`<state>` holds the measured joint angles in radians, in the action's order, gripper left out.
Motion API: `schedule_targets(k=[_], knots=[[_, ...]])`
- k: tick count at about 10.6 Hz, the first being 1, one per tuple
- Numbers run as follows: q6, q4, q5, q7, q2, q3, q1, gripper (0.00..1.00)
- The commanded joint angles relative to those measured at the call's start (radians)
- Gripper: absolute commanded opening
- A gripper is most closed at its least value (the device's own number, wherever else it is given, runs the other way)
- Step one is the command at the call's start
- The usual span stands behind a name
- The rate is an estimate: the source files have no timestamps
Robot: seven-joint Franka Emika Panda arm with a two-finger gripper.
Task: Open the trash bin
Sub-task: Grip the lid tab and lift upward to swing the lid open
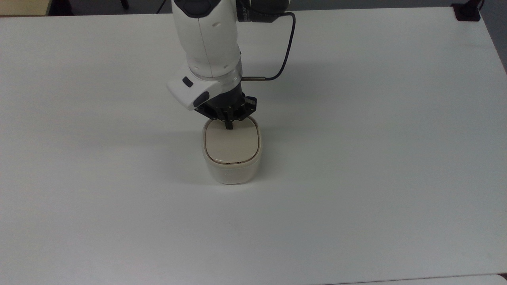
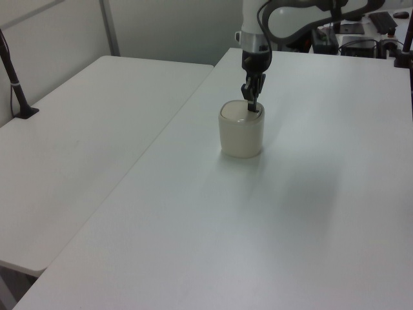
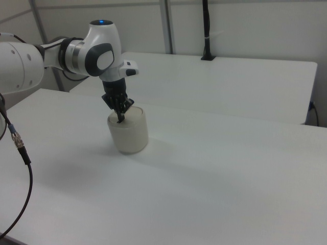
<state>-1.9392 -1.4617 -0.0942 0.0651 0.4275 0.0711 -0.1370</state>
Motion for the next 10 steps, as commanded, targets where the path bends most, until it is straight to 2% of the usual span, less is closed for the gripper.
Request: schedule_targets(k=[1, 4, 5, 7, 8, 9, 10], knots=[[-0.03, -0.019, 0.024, -0.002, 0.005, 0.006, -0.018, 0.02], [-0.02, -0.016, 0.021, -0.001, -0.007, 0.01, -0.015, 0.02], [-0.011, -0.015, 0.021, -0.001, -0.056, 0.018, -0.01, 0.02], [0.119, -0.016, 0.024, -0.01, -0.134, 0.027, 0.002, 0.11], [0.205, -0.022, 0.037, -0.014, -0.201, 0.035, 0.02, 0.26], [0.276, -0.023, 0.054, -0.014, -0.24, 0.035, 0.034, 0.57], [0.339, -0.023, 0.079, -0.016, -0.268, 0.035, 0.04, 0.91]])
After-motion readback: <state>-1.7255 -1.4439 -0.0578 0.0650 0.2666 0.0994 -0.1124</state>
